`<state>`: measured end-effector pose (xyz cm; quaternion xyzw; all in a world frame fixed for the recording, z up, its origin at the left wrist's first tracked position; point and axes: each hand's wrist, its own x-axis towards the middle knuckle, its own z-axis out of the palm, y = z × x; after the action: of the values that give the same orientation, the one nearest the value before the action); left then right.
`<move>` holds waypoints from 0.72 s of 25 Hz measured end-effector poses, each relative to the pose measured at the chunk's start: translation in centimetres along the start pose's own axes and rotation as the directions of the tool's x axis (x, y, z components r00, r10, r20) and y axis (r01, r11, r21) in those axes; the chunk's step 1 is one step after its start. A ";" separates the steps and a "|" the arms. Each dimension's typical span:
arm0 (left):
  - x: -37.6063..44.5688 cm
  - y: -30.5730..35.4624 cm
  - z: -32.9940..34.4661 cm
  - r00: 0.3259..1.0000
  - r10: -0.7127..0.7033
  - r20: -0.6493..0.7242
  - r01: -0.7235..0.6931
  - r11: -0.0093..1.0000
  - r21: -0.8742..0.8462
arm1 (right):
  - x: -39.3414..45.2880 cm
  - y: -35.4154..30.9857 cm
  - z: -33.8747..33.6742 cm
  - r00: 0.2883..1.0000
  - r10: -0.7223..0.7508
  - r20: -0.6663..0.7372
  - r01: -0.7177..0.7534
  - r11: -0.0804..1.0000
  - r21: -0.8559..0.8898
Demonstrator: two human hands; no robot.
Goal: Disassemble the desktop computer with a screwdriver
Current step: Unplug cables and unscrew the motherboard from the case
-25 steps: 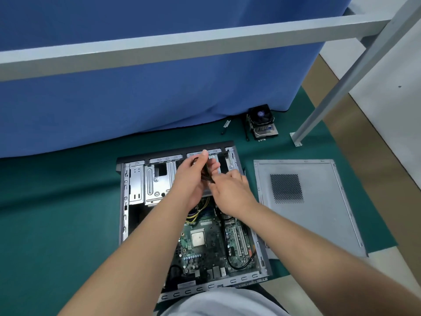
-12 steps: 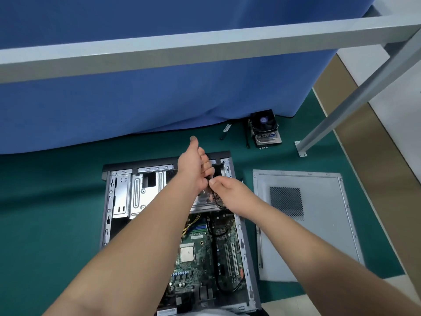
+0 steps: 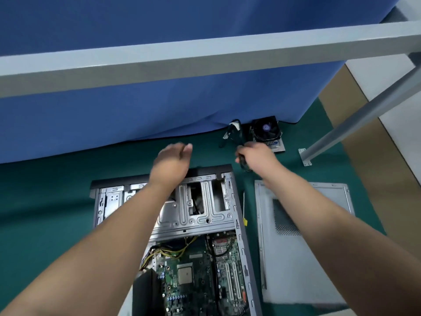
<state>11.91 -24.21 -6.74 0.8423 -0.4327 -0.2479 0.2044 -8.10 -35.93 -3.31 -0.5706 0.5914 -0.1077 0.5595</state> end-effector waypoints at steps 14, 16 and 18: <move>0.2 -3.7 2.0 0.998 0.050 -0.040 -0.023 0.861 0.508 | 15.1 2.9 3.8 0.966 0.183 -0.183 -0.255 0.793 -0.554; 0.2 -3.6 1.9 0.998 0.052 -0.040 -0.024 0.860 0.510 | 15.0 3.1 4.2 0.965 0.168 -0.200 -0.254 0.782 -0.569; 0.0 -3.5 1.8 0.998 0.048 -0.034 -0.024 0.862 0.506 | 14.6 2.9 4.3 0.971 0.154 -0.185 -0.234 0.779 -0.581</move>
<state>12.99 -22.57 -10.15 0.8635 -0.4936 -0.1030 -0.0093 -2.32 -44.37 -14.89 -0.6458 0.6852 0.1066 0.3196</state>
